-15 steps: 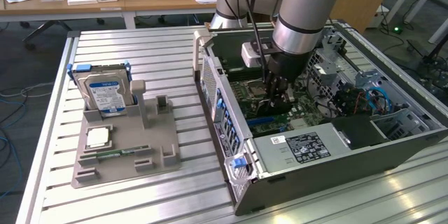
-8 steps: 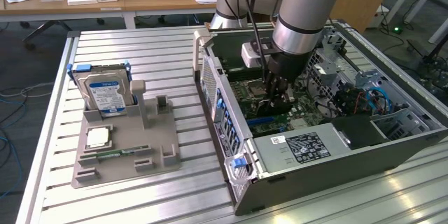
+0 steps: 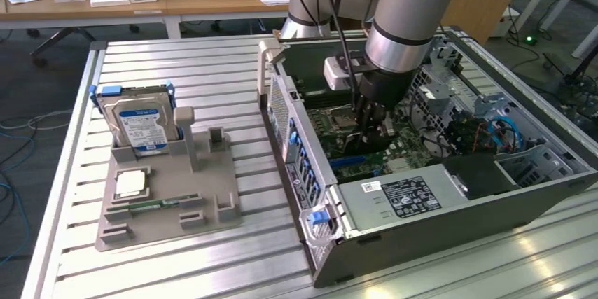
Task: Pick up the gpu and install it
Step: 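Insert the gpu into the slot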
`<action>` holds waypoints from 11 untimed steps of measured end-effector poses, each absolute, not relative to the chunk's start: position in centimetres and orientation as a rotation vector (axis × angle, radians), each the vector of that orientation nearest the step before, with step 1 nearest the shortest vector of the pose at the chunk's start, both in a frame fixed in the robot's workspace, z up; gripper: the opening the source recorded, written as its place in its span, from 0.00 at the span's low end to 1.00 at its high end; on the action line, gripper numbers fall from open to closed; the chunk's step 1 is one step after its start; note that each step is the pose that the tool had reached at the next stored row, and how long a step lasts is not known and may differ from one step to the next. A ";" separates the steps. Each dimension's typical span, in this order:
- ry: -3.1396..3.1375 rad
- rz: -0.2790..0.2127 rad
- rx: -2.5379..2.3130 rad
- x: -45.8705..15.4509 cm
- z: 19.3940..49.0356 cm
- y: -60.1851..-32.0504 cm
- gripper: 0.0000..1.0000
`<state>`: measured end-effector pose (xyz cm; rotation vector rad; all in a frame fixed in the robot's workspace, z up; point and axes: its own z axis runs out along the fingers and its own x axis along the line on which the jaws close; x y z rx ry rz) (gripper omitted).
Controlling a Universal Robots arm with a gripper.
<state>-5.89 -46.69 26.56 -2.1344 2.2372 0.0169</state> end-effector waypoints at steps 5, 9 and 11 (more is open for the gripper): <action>2.234 0.017 -2.137 -5.7 26.6 -46.7 0.26; 2.232 0.017 -2.140 -5.6 26.6 -46.7 0.26; 2.230 0.017 -2.142 -5.5 26.6 -46.7 0.26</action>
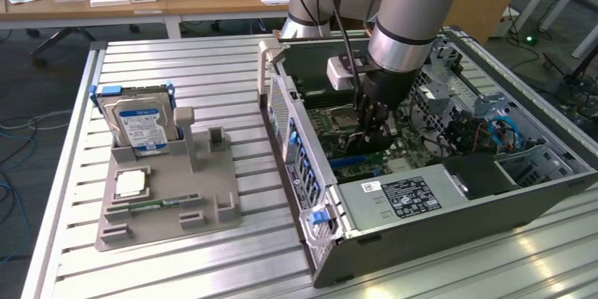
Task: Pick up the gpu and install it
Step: 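Insert the gpu into the slot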
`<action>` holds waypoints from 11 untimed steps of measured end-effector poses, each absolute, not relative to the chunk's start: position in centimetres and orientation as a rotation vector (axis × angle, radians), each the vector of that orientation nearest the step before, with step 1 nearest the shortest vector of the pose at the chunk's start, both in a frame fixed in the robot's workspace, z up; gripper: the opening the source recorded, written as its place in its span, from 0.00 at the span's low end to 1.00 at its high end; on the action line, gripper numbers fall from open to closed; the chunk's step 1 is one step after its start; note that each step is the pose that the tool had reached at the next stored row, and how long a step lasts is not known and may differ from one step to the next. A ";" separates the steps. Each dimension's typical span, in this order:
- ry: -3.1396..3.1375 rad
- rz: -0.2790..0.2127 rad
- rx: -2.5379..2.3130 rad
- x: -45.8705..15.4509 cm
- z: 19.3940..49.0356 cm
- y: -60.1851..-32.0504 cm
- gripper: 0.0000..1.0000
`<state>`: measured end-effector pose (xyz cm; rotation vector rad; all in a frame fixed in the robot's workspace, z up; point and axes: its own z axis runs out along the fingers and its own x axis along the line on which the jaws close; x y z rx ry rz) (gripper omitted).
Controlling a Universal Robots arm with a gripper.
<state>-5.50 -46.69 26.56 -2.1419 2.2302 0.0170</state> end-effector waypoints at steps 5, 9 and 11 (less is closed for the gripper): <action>2.227 0.017 -2.146 -5.2 26.6 -46.7 0.26; 2.221 0.017 -2.152 -5.1 26.6 -46.7 0.26; 2.212 0.017 -2.162 -5.1 26.6 -46.7 0.26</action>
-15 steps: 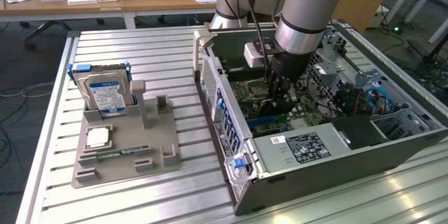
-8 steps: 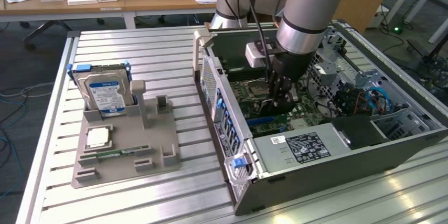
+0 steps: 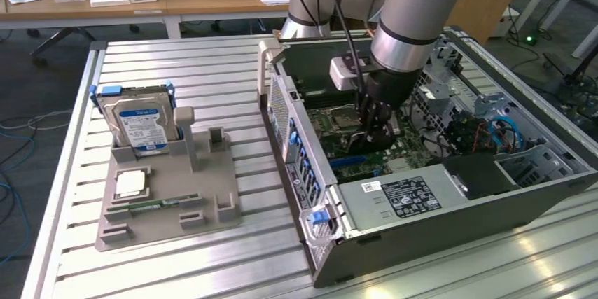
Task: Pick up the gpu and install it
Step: 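Insert the gpu into the slot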
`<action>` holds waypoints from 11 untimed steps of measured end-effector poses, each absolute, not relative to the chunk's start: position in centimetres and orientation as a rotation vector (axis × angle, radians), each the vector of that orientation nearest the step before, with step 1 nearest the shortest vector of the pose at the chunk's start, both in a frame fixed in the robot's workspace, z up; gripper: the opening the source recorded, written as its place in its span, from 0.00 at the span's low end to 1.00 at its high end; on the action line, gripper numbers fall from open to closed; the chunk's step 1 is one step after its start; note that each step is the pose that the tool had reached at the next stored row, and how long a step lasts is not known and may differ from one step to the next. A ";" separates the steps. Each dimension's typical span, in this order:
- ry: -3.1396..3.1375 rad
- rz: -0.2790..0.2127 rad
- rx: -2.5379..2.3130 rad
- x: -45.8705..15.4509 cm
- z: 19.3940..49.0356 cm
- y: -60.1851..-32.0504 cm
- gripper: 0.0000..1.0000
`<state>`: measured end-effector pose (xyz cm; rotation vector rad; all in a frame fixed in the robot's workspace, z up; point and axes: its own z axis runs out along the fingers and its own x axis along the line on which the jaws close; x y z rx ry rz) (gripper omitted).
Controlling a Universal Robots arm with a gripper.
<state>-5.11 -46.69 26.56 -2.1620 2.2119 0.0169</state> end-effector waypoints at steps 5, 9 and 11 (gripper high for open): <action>2.209 0.017 -2.165 -5.1 26.6 -46.7 0.26; 2.209 0.017 -2.165 -5.2 26.5 -46.7 0.26; 2.209 0.017 -2.165 -5.3 26.6 -46.7 0.26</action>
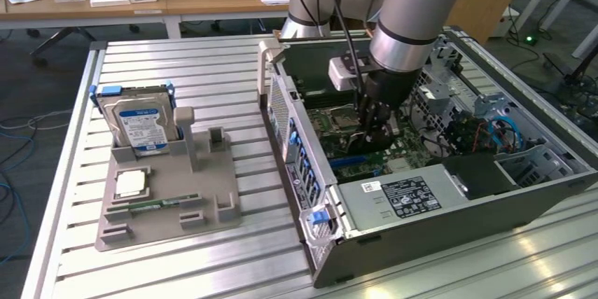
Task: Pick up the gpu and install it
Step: 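Insert the gpu into the slot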
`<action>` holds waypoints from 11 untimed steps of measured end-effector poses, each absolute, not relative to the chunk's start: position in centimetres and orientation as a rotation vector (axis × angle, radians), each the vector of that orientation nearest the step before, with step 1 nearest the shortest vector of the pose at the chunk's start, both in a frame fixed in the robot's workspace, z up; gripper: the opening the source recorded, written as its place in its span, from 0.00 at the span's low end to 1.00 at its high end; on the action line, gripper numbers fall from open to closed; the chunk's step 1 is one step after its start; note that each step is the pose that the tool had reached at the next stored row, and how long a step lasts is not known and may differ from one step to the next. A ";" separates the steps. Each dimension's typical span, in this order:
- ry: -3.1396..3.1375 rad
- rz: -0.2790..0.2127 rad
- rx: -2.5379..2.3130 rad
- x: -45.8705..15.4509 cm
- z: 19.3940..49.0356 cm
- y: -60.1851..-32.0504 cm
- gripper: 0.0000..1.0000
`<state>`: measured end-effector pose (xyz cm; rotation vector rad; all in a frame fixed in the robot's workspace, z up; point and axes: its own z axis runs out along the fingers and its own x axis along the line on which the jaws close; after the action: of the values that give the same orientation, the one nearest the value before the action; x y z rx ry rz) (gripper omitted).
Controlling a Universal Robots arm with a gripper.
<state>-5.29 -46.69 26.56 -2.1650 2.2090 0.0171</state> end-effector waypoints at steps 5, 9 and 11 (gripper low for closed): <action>2.209 0.017 -2.165 -5.4 26.6 -46.7 0.26; 2.209 0.017 -2.165 -5.5 26.6 -46.7 0.26; 2.209 0.017 -2.165 -5.5 26.6 -46.7 0.26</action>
<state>-5.50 -46.70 26.55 -2.1649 2.2091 0.0170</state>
